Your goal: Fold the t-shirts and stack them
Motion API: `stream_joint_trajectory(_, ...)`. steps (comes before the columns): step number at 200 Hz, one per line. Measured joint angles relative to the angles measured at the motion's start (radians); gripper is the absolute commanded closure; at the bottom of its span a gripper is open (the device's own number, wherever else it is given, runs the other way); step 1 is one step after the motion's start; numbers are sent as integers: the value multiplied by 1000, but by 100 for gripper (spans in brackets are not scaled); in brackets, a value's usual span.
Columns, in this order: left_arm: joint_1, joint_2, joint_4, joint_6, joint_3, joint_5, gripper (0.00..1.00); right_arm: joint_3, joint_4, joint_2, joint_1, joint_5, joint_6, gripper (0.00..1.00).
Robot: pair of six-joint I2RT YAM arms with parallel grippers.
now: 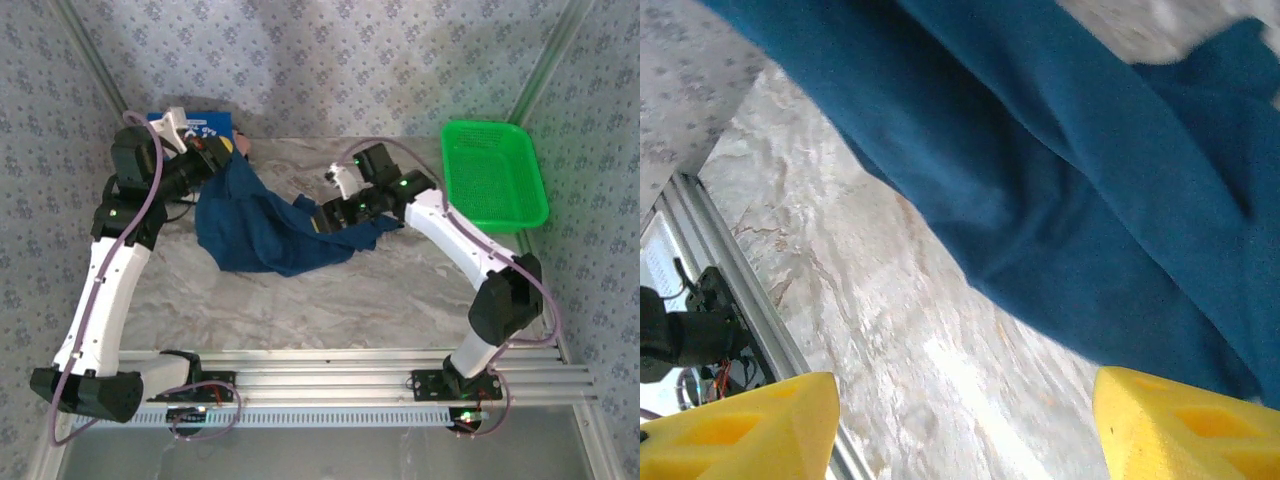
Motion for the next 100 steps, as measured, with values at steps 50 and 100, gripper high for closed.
stream_joint_trajectory(50,0,17,-6,-2,40,4,100,14,264,228,30,11,2,31)
stream_joint_trajectory(100,0,9,-38,2,44,3,100,124,378,377,72,-10,58,32)
